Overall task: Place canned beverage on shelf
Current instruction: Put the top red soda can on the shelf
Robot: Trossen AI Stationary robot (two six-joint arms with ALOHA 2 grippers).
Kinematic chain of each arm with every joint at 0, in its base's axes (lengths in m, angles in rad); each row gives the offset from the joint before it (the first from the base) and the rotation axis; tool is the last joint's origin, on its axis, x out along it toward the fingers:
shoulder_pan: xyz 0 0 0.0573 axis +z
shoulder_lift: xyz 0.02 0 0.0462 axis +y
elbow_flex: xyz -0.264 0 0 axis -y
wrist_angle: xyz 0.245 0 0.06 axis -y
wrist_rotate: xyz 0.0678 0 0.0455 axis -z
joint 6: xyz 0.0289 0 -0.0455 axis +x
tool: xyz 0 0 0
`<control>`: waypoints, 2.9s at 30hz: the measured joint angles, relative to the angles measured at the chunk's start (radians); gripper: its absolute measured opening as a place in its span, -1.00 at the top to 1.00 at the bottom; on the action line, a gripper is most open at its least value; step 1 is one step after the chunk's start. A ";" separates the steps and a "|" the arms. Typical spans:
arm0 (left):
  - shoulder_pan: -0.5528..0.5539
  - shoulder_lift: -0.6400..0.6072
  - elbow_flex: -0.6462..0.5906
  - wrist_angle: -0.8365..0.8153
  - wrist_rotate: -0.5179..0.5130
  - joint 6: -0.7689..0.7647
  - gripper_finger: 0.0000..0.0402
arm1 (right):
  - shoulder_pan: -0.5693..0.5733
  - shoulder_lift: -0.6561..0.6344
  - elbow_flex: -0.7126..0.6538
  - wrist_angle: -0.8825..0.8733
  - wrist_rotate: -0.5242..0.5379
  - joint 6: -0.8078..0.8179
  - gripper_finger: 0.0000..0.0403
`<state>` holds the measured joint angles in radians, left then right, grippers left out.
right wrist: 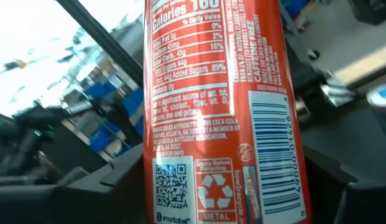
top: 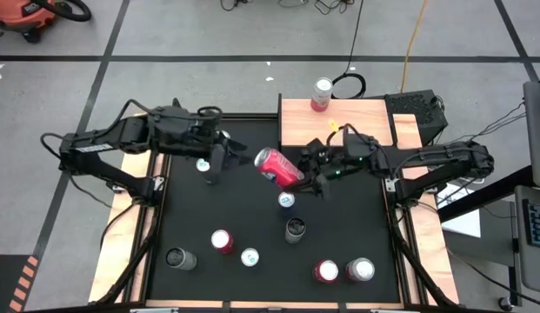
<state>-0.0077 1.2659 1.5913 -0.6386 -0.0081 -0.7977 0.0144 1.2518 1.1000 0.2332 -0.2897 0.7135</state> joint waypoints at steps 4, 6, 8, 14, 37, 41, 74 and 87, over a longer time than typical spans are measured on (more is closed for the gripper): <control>0.017 0.001 0.000 0.043 0.000 0.001 -0.94 | -0.013 0.000 0.000 0.029 0.000 0.009 -0.39; 0.023 0.009 0.000 0.087 -0.003 0.019 -0.94 | -0.016 0.000 0.000 0.037 0.000 0.009 -0.39; 0.022 0.016 0.000 0.121 -0.002 0.027 -0.94 | -0.018 0.000 0.000 0.041 0.005 0.009 -0.39; 0.021 0.057 0.000 0.136 0.029 0.020 -0.94 | -0.020 0.000 0.000 0.039 0.029 0.009 -0.39; 0.019 0.149 0.000 0.275 0.027 -0.028 -0.87 | -0.020 0.000 0.000 0.015 0.073 0.012 -0.39; 0.019 0.151 0.000 0.269 0.018 -0.034 -0.69 | -0.019 0.000 0.000 0.011 0.109 -0.005 -0.39; -0.051 0.170 -0.002 0.202 -0.231 -0.227 -0.46 | 0.009 -0.059 0.307 -0.659 0.331 -0.269 -0.89; -0.052 0.273 -0.001 0.202 -0.327 -0.375 -0.46 | 0.010 0.131 0.566 -0.951 0.420 -0.363 -0.90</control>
<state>-0.0597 1.5385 1.5900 -0.4367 -0.3347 -1.1724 0.0246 1.3830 1.6665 -0.7176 0.1306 0.3500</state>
